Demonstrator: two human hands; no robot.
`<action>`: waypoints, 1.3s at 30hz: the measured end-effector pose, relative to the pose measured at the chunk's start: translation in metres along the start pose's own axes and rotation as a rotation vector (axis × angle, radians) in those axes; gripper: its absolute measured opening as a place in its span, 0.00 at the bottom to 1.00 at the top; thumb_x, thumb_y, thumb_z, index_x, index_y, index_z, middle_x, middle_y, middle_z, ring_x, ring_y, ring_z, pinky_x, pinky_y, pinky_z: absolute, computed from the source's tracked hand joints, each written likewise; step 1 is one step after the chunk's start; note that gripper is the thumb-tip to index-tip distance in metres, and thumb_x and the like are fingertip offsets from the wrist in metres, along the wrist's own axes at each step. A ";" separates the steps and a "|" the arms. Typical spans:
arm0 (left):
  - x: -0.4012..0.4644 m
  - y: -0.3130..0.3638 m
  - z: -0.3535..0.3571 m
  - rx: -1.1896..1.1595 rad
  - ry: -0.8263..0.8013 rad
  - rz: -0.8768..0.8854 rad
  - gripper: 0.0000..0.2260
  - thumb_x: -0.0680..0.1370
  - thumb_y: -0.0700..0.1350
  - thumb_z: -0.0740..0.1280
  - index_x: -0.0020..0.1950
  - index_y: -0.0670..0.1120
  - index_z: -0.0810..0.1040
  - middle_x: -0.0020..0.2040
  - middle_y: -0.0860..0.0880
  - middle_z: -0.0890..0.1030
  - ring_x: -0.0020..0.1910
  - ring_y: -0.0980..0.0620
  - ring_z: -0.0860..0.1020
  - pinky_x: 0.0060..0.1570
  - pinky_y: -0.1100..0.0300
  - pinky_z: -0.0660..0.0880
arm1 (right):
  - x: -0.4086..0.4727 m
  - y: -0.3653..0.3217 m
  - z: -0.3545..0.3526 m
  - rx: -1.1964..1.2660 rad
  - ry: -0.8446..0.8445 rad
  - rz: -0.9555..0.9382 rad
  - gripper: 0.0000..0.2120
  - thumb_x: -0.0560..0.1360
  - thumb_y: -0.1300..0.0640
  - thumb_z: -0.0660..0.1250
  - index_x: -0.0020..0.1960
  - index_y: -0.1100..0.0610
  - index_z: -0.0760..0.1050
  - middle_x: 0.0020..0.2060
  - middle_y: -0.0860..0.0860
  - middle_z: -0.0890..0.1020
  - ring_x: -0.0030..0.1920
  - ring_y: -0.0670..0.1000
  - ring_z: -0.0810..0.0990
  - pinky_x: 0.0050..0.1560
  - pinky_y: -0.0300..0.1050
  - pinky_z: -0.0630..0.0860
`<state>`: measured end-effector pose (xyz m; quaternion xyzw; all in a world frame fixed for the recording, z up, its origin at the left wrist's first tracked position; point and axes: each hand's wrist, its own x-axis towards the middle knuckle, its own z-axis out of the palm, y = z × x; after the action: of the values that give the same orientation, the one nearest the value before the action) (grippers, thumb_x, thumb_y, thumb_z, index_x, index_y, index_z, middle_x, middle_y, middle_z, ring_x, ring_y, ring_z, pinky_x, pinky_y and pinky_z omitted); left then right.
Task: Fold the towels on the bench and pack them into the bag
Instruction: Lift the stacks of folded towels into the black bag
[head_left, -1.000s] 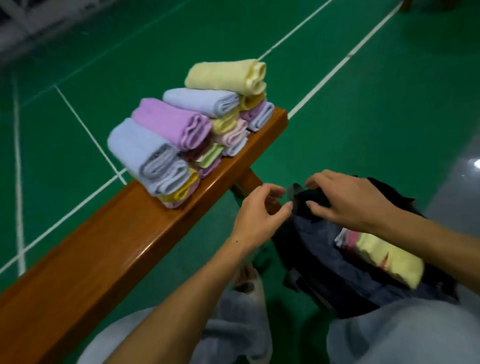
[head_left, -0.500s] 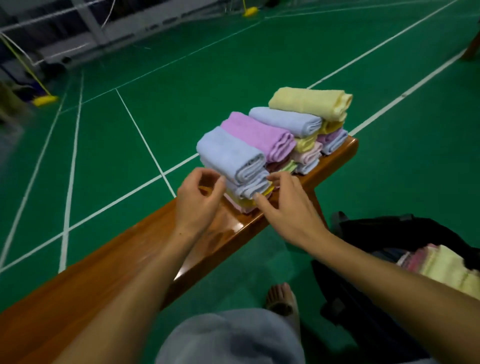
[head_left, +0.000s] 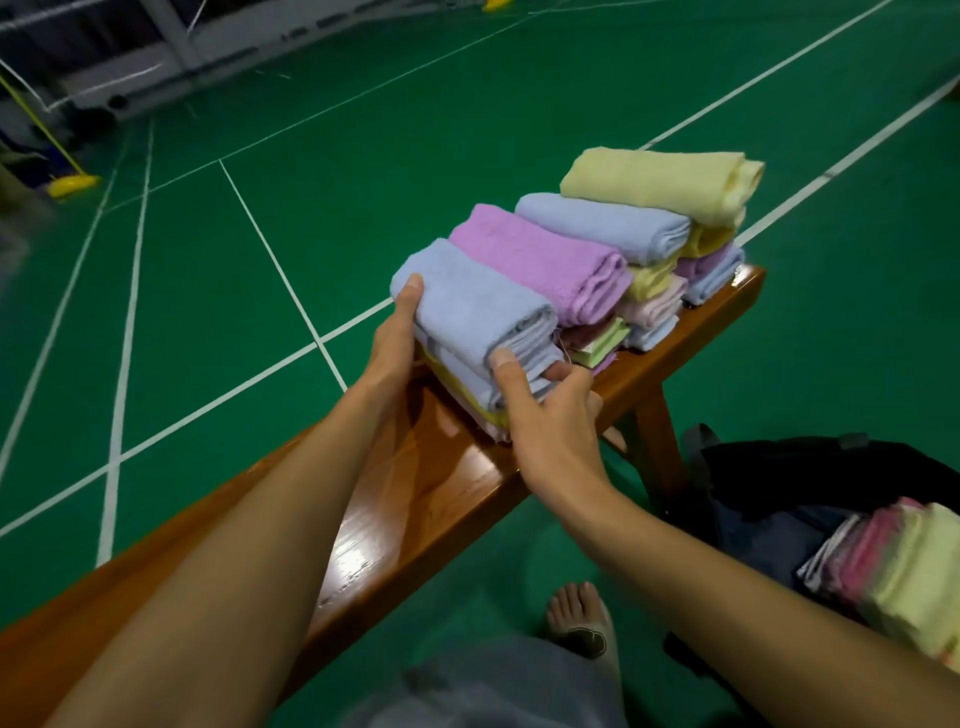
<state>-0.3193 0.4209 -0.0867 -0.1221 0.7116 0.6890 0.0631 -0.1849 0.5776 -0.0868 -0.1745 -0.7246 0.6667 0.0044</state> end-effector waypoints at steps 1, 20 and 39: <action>0.001 0.000 -0.003 0.020 0.030 0.020 0.39 0.68 0.76 0.68 0.67 0.50 0.82 0.54 0.44 0.88 0.50 0.44 0.88 0.56 0.45 0.83 | -0.001 -0.001 0.002 0.007 0.000 0.002 0.33 0.78 0.28 0.61 0.70 0.50 0.60 0.69 0.50 0.63 0.57 0.52 0.74 0.53 0.49 0.71; -0.065 -0.008 -0.038 0.054 0.016 0.012 0.24 0.79 0.64 0.68 0.61 0.45 0.81 0.49 0.45 0.86 0.41 0.46 0.83 0.39 0.55 0.78 | -0.008 -0.001 -0.018 0.118 -0.004 0.253 0.46 0.65 0.26 0.68 0.70 0.57 0.70 0.65 0.56 0.74 0.50 0.54 0.75 0.46 0.51 0.75; -0.170 -0.120 0.170 0.422 -0.285 0.179 0.31 0.65 0.58 0.80 0.62 0.43 0.80 0.56 0.45 0.86 0.55 0.44 0.84 0.53 0.46 0.82 | 0.032 0.141 -0.298 0.242 -0.129 0.220 0.14 0.76 0.62 0.72 0.60 0.64 0.81 0.56 0.63 0.86 0.54 0.61 0.85 0.58 0.62 0.80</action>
<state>-0.1380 0.6022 -0.1659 0.0554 0.8314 0.5385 0.1256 -0.1094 0.8804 -0.1972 -0.2078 -0.6145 0.7552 -0.0943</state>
